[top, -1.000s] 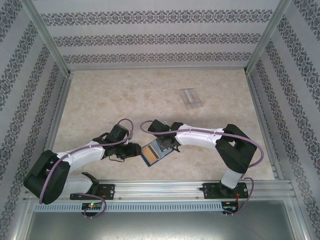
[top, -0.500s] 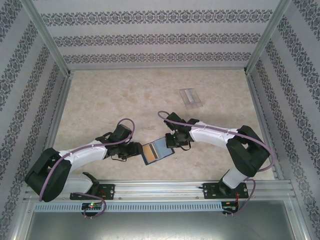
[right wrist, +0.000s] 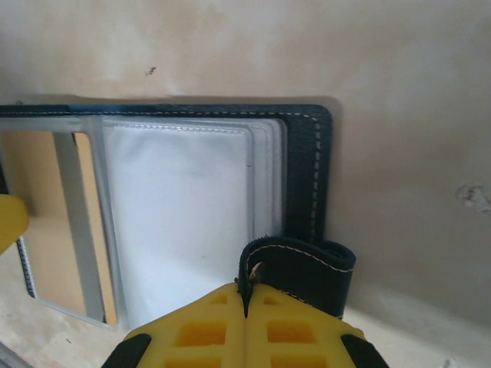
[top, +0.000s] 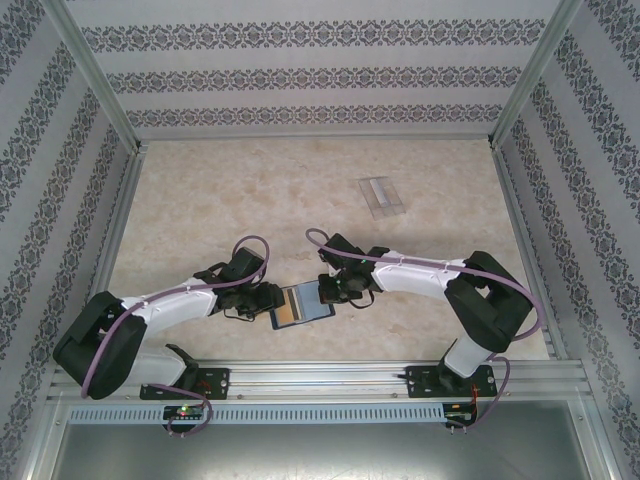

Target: Put the credit cards into the card holder

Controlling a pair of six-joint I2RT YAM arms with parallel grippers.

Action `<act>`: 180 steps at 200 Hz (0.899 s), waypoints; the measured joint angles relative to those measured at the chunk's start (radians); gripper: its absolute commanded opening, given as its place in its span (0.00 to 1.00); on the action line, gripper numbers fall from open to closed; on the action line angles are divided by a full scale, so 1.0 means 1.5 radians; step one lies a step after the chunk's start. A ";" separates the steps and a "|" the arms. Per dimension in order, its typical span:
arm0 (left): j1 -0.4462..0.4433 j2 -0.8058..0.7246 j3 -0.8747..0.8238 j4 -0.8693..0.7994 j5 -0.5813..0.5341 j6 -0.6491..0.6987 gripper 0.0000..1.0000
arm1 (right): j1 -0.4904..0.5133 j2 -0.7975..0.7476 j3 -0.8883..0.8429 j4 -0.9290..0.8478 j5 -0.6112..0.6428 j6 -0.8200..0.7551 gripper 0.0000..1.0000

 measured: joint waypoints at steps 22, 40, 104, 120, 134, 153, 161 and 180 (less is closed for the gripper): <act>-0.011 -0.006 0.000 0.038 0.017 0.001 0.45 | 0.001 0.000 -0.007 0.017 -0.002 0.011 0.00; -0.022 -0.026 0.005 0.045 0.023 0.006 0.46 | 0.001 0.004 -0.008 0.018 -0.001 0.021 0.00; -0.030 -0.099 0.043 0.044 0.036 0.031 0.47 | 0.026 0.012 -0.008 0.081 -0.014 0.054 0.00; -0.030 -0.085 0.044 0.045 0.040 0.035 0.47 | 0.027 0.014 -0.008 0.095 -0.017 0.061 0.00; -0.030 -0.063 0.044 0.048 0.048 0.038 0.47 | 0.027 0.013 -0.014 0.116 -0.018 0.072 0.00; -0.030 -0.031 0.045 0.059 0.061 0.043 0.47 | 0.027 -0.002 -0.049 0.154 -0.012 0.090 0.00; -0.031 -0.019 0.047 0.061 0.066 0.045 0.47 | 0.027 -0.013 -0.069 0.170 -0.009 0.097 0.00; -0.036 0.008 0.062 0.061 0.074 0.051 0.47 | 0.025 -0.048 -0.123 0.211 -0.004 0.118 0.00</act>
